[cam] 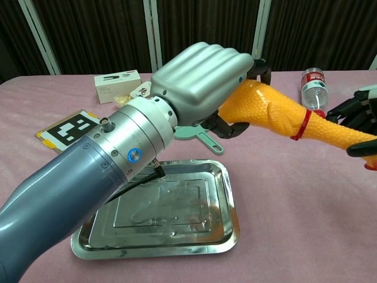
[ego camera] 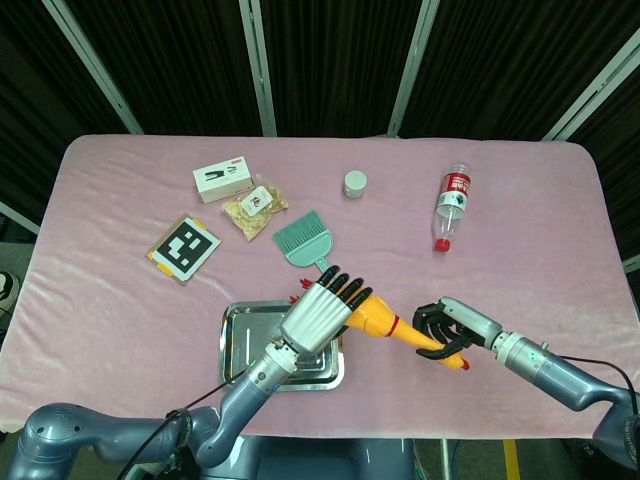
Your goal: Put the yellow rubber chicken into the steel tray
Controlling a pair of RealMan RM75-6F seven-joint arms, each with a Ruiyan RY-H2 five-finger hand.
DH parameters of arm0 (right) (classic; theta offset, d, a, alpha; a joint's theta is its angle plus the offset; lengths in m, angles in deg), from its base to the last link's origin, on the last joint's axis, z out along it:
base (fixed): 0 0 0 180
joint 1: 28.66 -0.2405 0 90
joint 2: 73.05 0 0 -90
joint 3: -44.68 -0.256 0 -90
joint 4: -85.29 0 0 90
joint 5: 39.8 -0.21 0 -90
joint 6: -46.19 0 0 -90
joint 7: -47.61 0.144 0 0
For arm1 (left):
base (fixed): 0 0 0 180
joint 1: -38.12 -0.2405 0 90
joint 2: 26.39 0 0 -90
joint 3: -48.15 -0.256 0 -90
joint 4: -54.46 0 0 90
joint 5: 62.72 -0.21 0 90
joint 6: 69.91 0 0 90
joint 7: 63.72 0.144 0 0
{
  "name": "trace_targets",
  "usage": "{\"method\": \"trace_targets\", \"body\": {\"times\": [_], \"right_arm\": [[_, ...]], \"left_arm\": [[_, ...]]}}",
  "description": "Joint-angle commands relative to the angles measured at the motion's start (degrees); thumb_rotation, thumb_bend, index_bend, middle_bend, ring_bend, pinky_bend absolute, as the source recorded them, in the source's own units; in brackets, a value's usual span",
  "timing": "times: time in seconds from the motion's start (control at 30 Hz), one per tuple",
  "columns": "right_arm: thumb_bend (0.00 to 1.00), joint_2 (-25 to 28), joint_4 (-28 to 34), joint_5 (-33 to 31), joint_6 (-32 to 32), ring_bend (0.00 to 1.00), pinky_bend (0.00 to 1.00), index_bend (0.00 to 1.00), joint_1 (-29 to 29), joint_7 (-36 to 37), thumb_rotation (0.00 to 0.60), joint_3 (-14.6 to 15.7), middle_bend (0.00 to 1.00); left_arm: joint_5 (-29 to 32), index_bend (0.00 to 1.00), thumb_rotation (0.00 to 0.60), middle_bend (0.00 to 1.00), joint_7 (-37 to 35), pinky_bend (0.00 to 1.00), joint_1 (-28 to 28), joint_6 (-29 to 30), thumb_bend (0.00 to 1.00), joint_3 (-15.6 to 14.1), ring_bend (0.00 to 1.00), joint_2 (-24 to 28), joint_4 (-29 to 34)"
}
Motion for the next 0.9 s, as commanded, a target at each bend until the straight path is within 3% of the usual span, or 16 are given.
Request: {"method": "trace_targets", "body": {"times": [0.03,0.23,0.4,0.53,0.63,0.73,0.9], "right_arm": [[1.0,0.0,0.0,0.0,-0.2,0.75,0.91,0.96,0.1,0.1,0.6,0.0,0.75],[1.0,0.0,-0.1,0.2,-0.4,0.75,0.91,0.96,0.2,0.2,0.6,0.1,0.75],[1.0,0.1,-0.2,0.2,-0.7,0.75,0.91,0.96,0.3,0.3,0.6,0.1,0.75],[1.0,0.0,-0.3,0.1,-0.6,0.75,0.91,0.96,0.3,0.4,0.6,0.1,0.75],[1.0,0.0,-0.4,-0.1,-0.5,0.75,0.91,0.96,0.3,0.3,0.6,0.0,0.75],[1.0,-0.1,-0.4,-0.2,-0.3,0.75,0.91,0.96,0.3,0.2,0.6,-0.1,0.75],[1.0,-0.2,-0.6,-0.6,-0.2,0.75,0.91,0.96,0.3,0.2,0.6,-0.3,0.75]], "left_arm": [[-0.4,0.69,0.6,0.7,-0.8,0.44,0.3,0.4,0.54,0.1,0.56,-0.6,-0.9],[-1.1,0.78,0.6,0.79,-2.1,0.48,0.9,1.1,0.58,0.2,0.65,-1.4,-2.0],[-1.2,0.75,0.6,0.78,-2.5,0.48,1.0,1.4,0.58,0.1,0.64,-1.6,-2.3],[-0.7,0.52,0.6,0.58,-1.9,0.4,0.8,0.9,0.53,-0.4,0.47,-0.8,-1.9],[0.5,0.27,0.6,0.35,-0.2,0.28,0.5,0.0,0.32,-0.6,0.32,0.3,-0.3],[1.2,0.09,0.6,0.17,1.0,0.2,0.1,-0.2,0.16,-0.9,0.17,1.1,1.0],[2.1,0.01,0.6,0.09,2.2,0.16,-0.3,-0.1,0.1,-0.7,0.11,2.3,2.8]]}}
